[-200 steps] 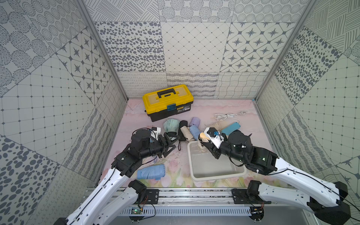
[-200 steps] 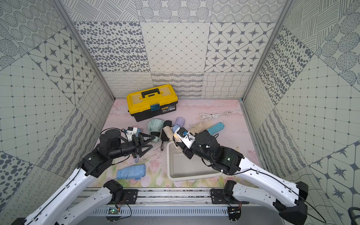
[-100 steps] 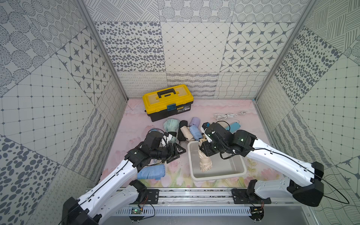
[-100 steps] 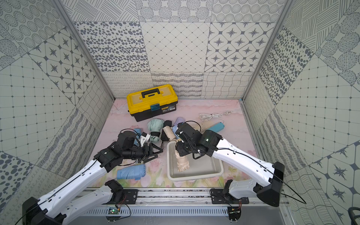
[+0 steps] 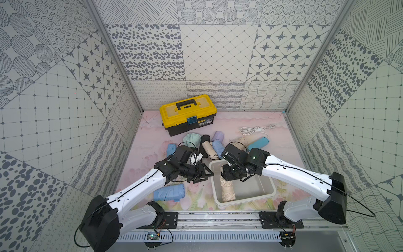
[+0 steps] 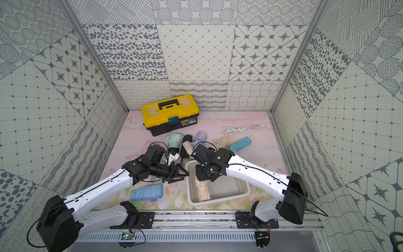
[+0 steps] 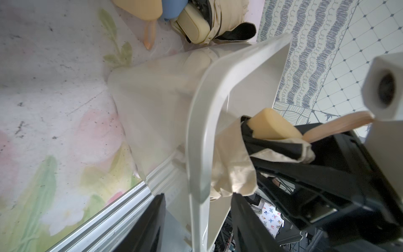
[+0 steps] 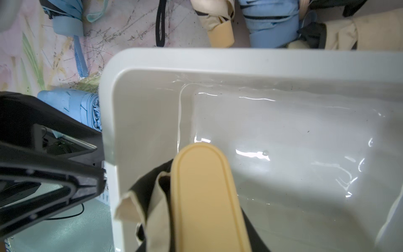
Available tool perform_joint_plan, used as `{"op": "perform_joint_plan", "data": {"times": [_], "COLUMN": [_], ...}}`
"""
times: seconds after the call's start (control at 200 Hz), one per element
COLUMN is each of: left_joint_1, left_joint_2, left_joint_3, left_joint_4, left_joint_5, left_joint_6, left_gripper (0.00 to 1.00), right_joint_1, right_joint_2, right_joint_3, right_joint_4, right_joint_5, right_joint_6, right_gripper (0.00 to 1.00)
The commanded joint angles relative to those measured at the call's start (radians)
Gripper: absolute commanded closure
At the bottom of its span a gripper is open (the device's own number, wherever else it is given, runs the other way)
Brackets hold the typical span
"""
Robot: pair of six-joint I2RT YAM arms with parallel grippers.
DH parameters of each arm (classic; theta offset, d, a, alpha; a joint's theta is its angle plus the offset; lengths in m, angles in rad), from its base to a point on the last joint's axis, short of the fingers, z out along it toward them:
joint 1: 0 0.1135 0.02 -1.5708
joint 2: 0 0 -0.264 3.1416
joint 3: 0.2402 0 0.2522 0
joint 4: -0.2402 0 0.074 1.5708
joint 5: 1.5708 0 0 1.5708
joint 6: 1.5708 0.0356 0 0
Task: Put the umbrella into the storage box
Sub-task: Place the umbrella in the storage box.
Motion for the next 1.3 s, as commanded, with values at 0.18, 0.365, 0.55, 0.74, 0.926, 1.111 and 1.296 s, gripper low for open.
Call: {"op": "perform_joint_plan", "data": {"times": [0.18,0.365,0.55,0.74,0.926,1.111,1.296], "left_joint_1": [-0.018,-0.025,-0.025,-0.026,-0.026,-0.028,-0.031], "left_joint_2": [0.028,0.020,0.008,0.009,0.013,0.040,0.062], "left_joint_3": [-0.016,-0.024,-0.033,-0.039,-0.041,-0.025,-0.011], "left_joint_4": [0.145,0.160,0.165,0.194,0.215,0.246,0.253], "left_joint_5": [0.020,-0.026,-0.056,-0.089,-0.128,-0.166,-0.189], "left_joint_6": [-0.022,-0.047,-0.053,-0.060,-0.062,-0.074,-0.064], "left_gripper": [0.68,0.75,0.79,0.83,0.88,0.91,0.91], "right_joint_1": [0.047,0.070,0.073,0.072,0.072,0.053,-0.022], "right_joint_2": [0.008,0.016,-0.040,-0.121,-0.157,-0.171,-0.095], "right_joint_3": [-0.091,-0.148,-0.223,-0.270,-0.308,-0.316,-0.349], "right_joint_4": [0.186,0.303,0.375,0.365,0.332,0.326,0.305], "right_joint_5": [0.081,0.102,0.127,0.156,0.146,0.161,0.154], "right_joint_6": [0.074,0.105,0.141,0.143,0.133,0.142,0.220], "right_gripper": [1.00,0.65,0.39,0.24,0.29,0.33,0.35]}}
